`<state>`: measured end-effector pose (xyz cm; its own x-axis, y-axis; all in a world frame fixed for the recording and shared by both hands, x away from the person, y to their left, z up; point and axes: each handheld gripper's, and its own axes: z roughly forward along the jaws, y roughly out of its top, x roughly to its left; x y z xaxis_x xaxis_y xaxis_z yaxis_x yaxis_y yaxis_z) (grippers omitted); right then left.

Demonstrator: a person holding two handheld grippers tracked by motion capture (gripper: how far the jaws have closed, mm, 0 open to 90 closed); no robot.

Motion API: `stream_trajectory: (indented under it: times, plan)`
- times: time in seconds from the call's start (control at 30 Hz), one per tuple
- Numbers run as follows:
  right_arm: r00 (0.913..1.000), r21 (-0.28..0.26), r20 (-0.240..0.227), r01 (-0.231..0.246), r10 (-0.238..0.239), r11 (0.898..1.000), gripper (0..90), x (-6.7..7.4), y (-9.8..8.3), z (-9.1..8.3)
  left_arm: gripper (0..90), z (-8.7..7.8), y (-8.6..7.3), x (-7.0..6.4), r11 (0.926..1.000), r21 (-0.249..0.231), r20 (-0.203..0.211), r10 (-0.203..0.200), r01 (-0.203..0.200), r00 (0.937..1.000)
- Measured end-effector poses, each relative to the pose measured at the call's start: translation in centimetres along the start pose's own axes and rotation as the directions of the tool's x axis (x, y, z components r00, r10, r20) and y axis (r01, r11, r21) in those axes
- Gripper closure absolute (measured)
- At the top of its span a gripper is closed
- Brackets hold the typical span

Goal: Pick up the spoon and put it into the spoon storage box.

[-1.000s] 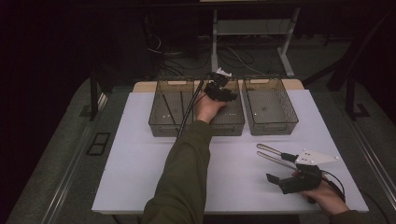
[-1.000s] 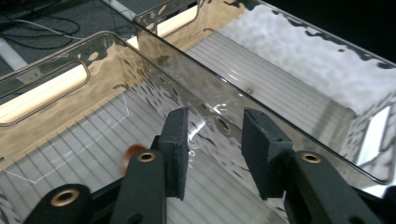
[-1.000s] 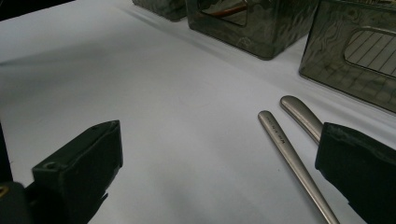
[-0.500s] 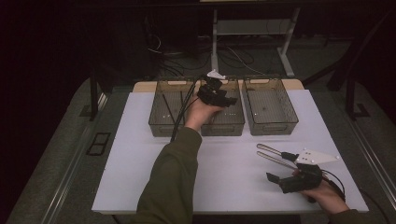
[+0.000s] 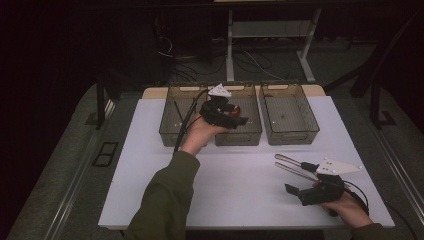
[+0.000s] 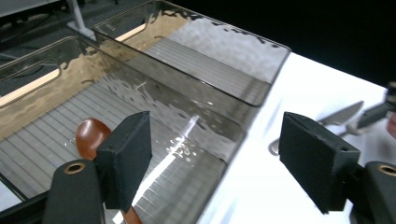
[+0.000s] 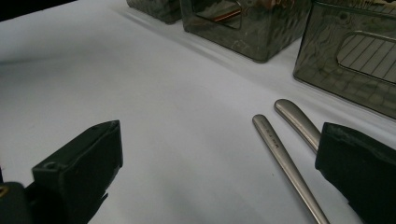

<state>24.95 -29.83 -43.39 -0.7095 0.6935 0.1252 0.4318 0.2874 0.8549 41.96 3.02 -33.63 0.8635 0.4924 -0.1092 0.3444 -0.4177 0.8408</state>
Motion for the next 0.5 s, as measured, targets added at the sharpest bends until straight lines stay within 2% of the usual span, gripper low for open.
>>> stream_trajectory:
  times: [0.13, 0.5]
  plan:
    - [1.0, -0.008, 0.007, -0.002, 0.002, 1.0, 0.2, 0.0, -0.1, -0.3, 21.3, -0.9, -1.0, -1.3, 0.9998, 0.0, 0.014, 0.022, -0.022, 0.9997]
    - [0.9999, -0.01, 0.007, -0.008, 0.009, 1.0, 0.2, 0.0, -0.1, -0.3, 18.1, -3.6, -4.4, -3.3, 0.9993, -0.035, 0.029, 0.015, -0.014, 0.9995]
